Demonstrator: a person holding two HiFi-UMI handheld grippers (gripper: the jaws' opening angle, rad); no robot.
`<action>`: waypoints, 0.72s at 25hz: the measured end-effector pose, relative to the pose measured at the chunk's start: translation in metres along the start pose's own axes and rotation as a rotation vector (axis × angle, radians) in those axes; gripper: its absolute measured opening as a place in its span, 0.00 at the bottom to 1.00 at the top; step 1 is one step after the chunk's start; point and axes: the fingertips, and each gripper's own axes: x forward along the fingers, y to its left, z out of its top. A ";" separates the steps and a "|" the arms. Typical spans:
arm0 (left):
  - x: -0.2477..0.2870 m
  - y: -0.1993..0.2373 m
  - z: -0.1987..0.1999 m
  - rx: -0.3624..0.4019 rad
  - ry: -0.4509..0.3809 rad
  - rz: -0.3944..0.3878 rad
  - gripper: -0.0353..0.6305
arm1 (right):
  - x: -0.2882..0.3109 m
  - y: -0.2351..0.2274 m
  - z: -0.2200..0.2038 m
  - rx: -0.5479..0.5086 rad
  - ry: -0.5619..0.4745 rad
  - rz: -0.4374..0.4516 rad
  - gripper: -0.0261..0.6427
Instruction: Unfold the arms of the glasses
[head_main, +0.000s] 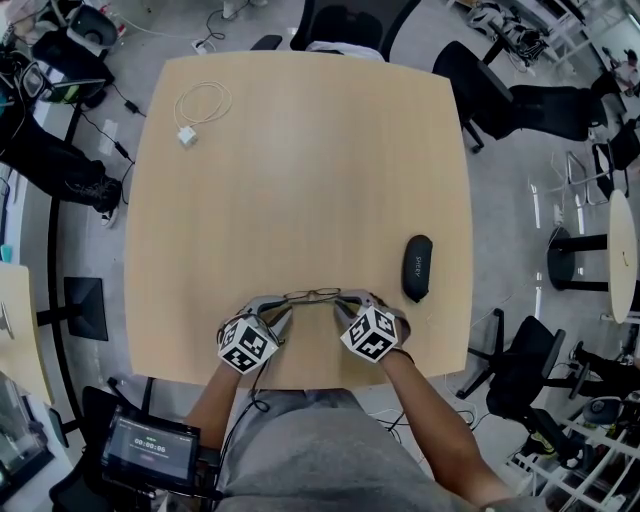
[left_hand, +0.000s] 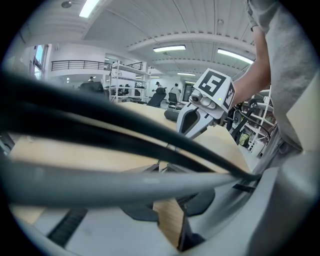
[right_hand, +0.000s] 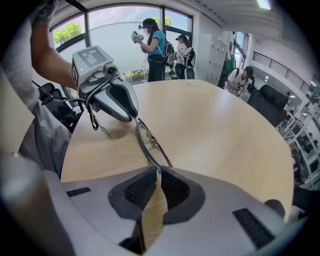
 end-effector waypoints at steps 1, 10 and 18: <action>0.000 0.000 -0.001 -0.006 0.001 -0.004 0.13 | 0.000 0.000 0.000 0.002 -0.001 -0.001 0.09; 0.002 0.006 -0.004 -0.053 0.052 0.052 0.09 | 0.002 0.001 0.000 0.056 0.028 -0.017 0.09; 0.003 0.004 -0.005 -0.126 0.062 0.083 0.09 | 0.001 0.013 0.002 0.080 0.046 -0.030 0.09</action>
